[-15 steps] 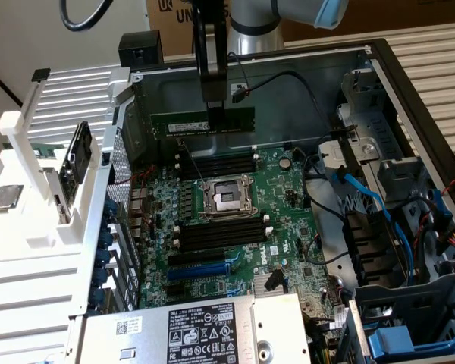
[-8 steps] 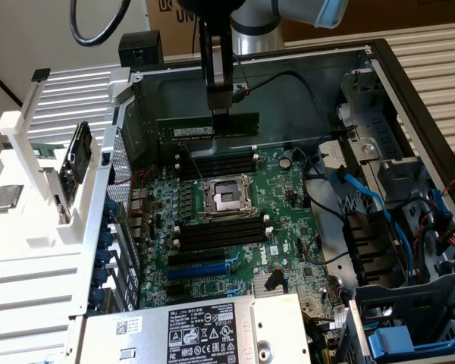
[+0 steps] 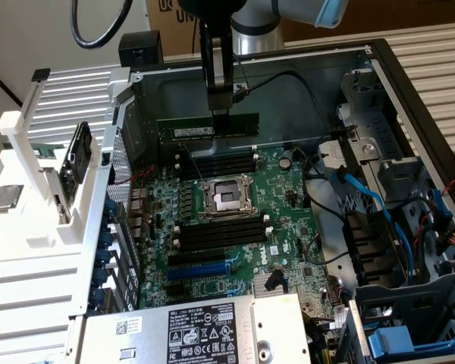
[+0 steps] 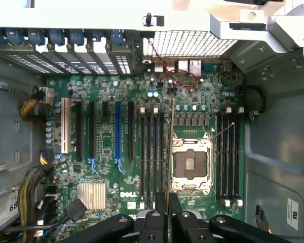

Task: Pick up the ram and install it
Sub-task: 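Insert the ram into the slot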

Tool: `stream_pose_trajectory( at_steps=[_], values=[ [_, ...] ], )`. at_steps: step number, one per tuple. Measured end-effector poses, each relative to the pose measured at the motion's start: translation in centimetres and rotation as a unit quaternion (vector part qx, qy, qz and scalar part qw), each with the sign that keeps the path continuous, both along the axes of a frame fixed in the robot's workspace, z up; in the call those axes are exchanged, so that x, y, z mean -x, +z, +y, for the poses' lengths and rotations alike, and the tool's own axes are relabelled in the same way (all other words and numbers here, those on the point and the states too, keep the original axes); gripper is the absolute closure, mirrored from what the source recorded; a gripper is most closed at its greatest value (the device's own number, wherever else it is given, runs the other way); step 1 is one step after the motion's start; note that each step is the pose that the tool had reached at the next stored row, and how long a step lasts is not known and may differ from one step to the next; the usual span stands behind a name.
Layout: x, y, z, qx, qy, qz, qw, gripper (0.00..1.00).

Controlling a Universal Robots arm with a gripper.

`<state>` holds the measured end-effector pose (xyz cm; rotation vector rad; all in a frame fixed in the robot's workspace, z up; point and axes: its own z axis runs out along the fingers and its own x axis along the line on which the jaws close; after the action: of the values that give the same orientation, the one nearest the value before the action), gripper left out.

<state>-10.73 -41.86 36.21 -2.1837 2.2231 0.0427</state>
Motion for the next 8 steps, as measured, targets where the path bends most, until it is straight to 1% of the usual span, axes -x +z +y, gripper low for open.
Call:
stream_pose_trajectory(
  at_steps=[5,7,8],
  values=[
    [0.02,-0.01,0.0,-0.0001,0.0,-0.0001,1.0,0.86],
    [0.12,-0.03,-0.07,-0.001,0.0,-0.0008,1.0,0.86],
    [0.17,-0.06,-0.14,-0.0022,0.0,-0.0013,1.0,0.86]
  ],
)
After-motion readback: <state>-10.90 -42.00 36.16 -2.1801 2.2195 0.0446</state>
